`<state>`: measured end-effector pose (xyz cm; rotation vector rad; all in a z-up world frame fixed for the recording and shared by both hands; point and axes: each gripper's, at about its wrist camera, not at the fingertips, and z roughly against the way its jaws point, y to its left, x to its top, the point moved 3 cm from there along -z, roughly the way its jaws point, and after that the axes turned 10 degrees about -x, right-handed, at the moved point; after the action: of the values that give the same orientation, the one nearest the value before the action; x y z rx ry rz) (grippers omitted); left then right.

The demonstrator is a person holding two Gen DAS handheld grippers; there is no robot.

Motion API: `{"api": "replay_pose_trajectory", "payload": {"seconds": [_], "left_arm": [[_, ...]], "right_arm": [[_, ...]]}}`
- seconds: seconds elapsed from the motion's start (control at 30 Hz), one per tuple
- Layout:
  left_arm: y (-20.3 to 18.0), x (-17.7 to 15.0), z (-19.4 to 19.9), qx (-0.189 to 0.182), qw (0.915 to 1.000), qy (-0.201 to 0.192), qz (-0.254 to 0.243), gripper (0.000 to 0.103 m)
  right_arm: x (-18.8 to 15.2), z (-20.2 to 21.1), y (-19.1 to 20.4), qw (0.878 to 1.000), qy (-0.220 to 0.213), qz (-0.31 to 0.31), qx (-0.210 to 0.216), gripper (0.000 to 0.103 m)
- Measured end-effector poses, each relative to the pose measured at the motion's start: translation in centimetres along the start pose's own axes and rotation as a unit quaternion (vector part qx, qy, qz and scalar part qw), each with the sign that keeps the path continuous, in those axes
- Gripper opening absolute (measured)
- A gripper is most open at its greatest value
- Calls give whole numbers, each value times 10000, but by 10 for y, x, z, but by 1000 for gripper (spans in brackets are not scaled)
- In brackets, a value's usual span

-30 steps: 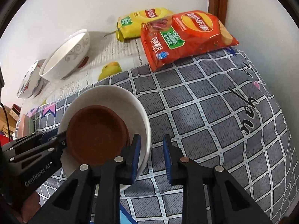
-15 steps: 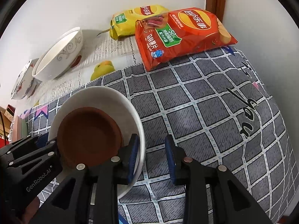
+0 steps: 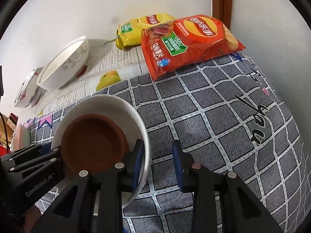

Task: Organize plates and bowls
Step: 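Grasp the white bowl rim with the left gripper while the right grasps the rim too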

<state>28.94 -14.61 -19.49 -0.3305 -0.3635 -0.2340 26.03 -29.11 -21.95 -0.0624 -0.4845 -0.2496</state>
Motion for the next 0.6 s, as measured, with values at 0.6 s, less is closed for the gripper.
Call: {"api": "replay_pose_trajectory", "payload": {"seconds": [0.6], "left_arm": [[-3, 0, -2, -109, 9999, 23, 38, 13]], "right_arm": [[2, -5, -3, 9989, 359, -162, 256, 21]]}}
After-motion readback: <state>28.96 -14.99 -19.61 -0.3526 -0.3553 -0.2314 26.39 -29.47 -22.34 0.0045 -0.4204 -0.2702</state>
